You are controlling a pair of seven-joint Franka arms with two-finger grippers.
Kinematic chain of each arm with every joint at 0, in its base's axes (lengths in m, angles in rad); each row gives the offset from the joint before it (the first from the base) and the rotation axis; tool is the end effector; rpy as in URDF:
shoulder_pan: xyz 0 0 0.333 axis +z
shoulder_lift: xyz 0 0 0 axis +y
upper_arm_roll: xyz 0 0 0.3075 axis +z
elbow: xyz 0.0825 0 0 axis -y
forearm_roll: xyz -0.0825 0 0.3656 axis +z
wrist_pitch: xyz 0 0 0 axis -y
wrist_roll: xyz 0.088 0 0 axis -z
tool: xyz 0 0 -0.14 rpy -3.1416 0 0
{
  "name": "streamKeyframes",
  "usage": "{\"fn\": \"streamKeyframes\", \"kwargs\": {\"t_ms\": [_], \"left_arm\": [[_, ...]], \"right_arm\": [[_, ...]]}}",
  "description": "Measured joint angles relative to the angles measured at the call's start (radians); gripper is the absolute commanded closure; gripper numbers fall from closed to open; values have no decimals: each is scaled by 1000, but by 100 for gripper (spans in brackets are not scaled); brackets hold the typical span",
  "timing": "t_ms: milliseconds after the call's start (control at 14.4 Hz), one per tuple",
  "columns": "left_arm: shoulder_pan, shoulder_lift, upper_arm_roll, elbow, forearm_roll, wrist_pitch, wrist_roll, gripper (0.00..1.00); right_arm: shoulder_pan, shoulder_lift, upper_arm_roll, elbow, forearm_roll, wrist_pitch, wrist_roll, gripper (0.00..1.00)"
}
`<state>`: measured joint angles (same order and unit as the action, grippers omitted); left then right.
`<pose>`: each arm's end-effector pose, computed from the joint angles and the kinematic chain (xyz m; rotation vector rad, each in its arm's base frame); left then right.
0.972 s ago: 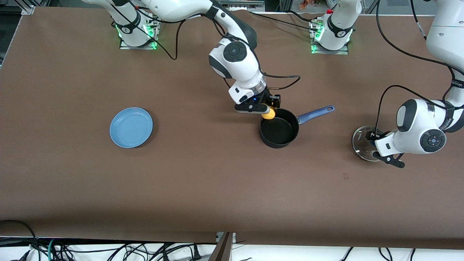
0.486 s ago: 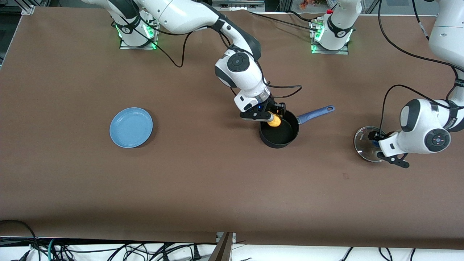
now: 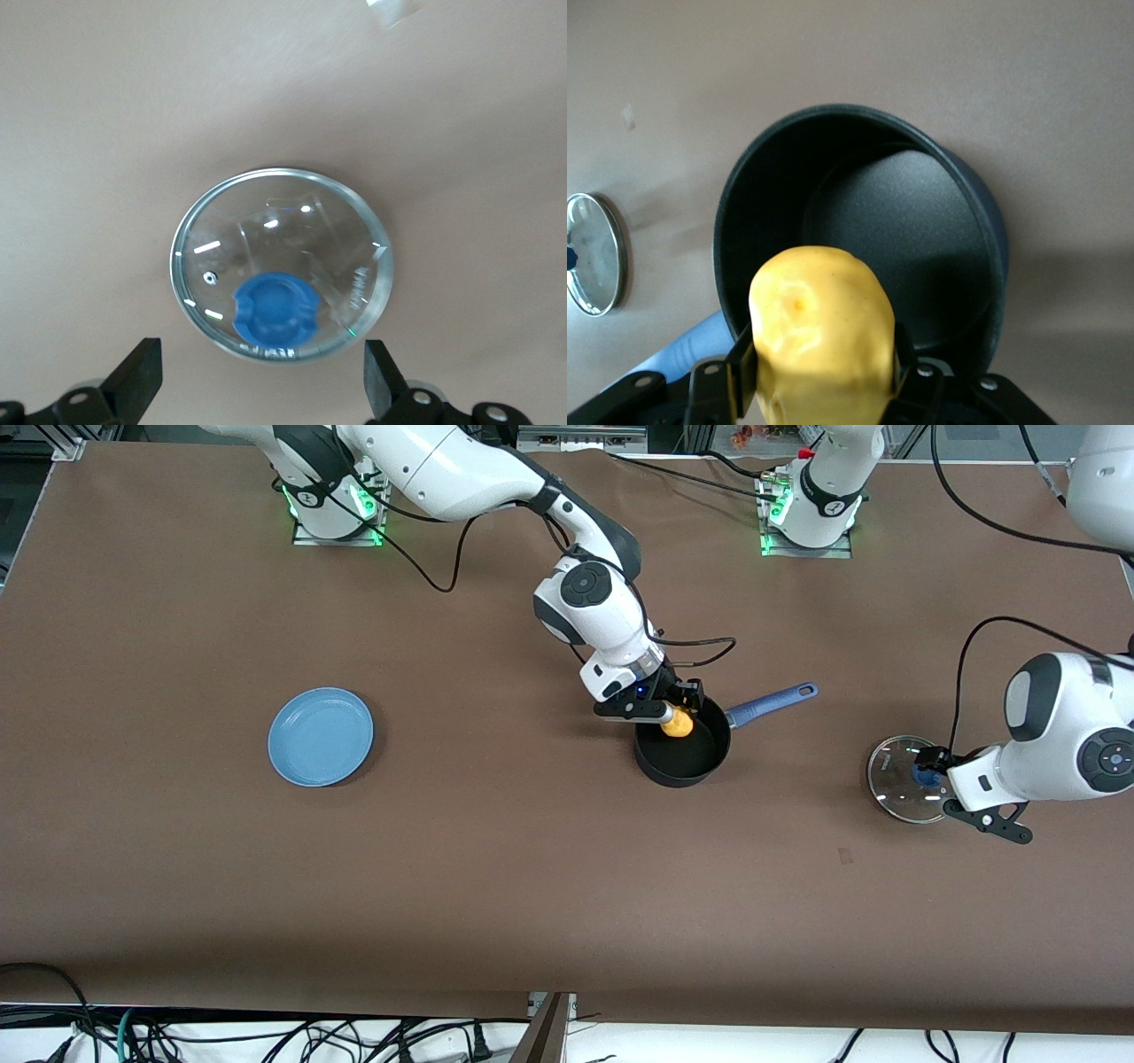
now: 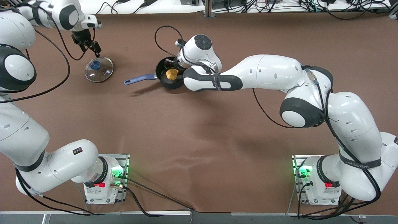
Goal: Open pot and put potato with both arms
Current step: 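Lower the potato into the saucepan and open the right gripper, then set the glass lid on the table and open the left gripper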
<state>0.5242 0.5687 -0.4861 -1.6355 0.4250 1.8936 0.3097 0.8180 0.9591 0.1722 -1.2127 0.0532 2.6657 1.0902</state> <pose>0.6225 0.0943 0.2700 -2.9697 0.6340 0.3776 0.4701 0.6374 0.2283 -2.6039 0.3270 -0.1622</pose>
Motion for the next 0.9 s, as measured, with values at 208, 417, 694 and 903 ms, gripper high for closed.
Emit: {"fn": "streamKeyframes", "kwargs": {"t_ms": [208,417,694,903], "left_arm": [[-2,-25,-93,96,-10,-144,-5,0],[-2,-44,-144,189,-80,-213,-9,0],[-2,-144,-207,253,-99,-286,-9,0],[-3,-246,-226,255,-175,-333,-9,0]], "right_arm": [[1,1,-2,1,-1,1,-1,0],[0,0,-11,16,-2,-54,-2,0],[-21,-82,-51,69,-3,-306,-20,0],[-91,-201,-61,73,-3,-530,-162,0]]}}
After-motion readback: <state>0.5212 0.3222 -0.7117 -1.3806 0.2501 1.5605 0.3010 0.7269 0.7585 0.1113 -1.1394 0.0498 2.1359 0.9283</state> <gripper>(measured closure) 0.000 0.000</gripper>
